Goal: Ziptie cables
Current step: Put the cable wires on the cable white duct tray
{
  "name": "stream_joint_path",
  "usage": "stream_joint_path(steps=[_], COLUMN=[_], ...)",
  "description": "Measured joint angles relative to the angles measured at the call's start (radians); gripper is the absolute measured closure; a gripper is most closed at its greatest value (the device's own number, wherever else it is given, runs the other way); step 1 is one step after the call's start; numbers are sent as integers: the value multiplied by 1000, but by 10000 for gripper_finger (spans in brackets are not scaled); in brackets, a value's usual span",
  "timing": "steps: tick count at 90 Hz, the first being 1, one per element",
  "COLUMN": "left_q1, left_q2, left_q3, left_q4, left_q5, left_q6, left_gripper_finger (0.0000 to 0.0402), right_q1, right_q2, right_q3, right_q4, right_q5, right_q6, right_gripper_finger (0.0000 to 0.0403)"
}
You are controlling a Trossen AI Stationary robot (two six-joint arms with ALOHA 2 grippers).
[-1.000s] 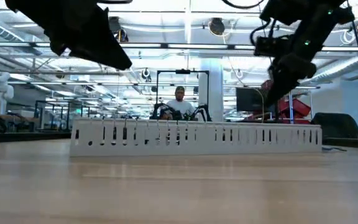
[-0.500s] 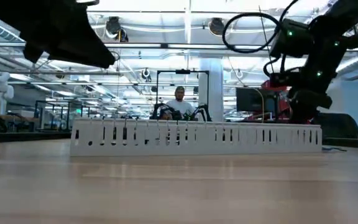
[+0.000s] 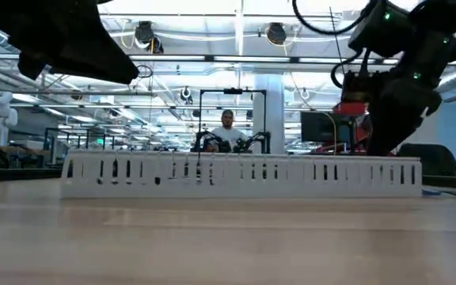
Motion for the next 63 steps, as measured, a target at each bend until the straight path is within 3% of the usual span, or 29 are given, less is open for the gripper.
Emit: stream_joint_path(steps=[10, 21, 34, 44, 51, 63], left_q1=[0, -1, -24, -45, -63, -88], left_q2=[0, 0, -36, -94, -121, -132], left_q3=[0, 2, 45, 69, 71, 72], left_q4=[0, -1, -80, -174, -194, -290], left_q5=[-1, 0, 44, 161, 187, 190], left_q6=[0, 0, -2, -53, -86, -194], left_gripper_finger=[318, 318, 318, 318, 318, 318], right_q1=[36, 58, 89, 138, 185, 254], right_q2=[68, 93, 51, 16, 5, 2], right_q3=[11, 85, 240, 329, 333, 267], right_q4=[125, 92, -179, -476, -599, -658], right_q5=[8, 136, 227, 165, 98, 96], right_q6=[-28, -111, -175, -115, -39, 94], right_gripper_finger=[403, 403, 403, 403, 403, 403])
